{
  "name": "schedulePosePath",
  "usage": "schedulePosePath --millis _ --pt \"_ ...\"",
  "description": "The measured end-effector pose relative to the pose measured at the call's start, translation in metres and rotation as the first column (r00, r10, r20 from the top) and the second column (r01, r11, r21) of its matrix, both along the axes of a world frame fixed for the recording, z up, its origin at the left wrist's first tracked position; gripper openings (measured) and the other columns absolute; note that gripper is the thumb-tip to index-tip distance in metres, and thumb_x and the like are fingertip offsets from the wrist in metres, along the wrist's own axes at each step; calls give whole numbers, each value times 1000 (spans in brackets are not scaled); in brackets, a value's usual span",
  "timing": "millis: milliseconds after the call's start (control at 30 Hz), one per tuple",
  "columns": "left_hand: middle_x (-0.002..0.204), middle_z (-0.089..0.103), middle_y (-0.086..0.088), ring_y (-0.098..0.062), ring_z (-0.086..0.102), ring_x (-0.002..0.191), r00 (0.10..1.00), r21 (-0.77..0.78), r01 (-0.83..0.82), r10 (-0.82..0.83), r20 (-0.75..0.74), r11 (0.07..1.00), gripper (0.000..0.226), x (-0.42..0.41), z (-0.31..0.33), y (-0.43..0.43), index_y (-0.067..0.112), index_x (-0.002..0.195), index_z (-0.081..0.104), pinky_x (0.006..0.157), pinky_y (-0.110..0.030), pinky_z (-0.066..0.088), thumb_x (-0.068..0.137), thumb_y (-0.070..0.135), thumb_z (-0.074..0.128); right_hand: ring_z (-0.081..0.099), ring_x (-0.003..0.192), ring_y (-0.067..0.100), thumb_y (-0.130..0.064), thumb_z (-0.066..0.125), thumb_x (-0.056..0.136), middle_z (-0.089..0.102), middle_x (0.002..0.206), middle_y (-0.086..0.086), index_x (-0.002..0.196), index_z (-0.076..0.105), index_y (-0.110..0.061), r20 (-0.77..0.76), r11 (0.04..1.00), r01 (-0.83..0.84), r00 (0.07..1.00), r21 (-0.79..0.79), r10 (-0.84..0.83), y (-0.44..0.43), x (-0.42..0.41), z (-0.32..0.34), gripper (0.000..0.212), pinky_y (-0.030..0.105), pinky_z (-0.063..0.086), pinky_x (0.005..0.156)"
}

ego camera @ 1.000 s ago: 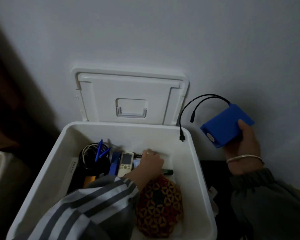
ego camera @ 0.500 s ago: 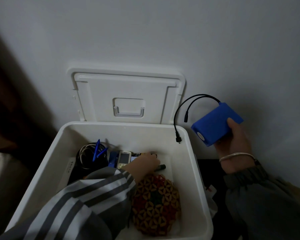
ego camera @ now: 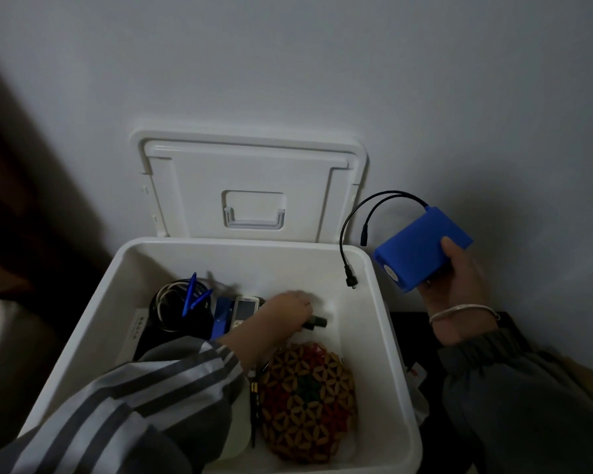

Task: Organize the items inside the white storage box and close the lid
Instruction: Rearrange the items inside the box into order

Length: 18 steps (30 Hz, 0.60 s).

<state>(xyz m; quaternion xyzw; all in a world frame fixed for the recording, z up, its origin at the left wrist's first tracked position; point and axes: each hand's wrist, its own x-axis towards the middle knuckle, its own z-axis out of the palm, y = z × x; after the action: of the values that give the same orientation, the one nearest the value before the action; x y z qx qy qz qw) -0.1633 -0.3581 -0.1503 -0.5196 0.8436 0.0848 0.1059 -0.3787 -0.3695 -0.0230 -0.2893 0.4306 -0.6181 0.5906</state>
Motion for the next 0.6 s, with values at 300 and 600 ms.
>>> schedulePosePath --millis 300,600 --pt "72 58 1 -9 52 61 724 209 -559 596 -348 802 28 58 32 78 15 69 49 52 -17 39 85 30 66 69 94 17 -18 51 95 65 114 6 132 49 -12 63 997 -75 995 -10 76 1 11 -2 37 31 60 70" --pt "81 54 5 -6 51 70 734 222 -660 679 -13 718 24 65 19 125 19 76 49 51 -17 33 91 36 59 65 99 22 -14 52 93 63 117 10 129 49 -11 76 983 -185 980 18 183 9 34 -1 36 29 59 63"
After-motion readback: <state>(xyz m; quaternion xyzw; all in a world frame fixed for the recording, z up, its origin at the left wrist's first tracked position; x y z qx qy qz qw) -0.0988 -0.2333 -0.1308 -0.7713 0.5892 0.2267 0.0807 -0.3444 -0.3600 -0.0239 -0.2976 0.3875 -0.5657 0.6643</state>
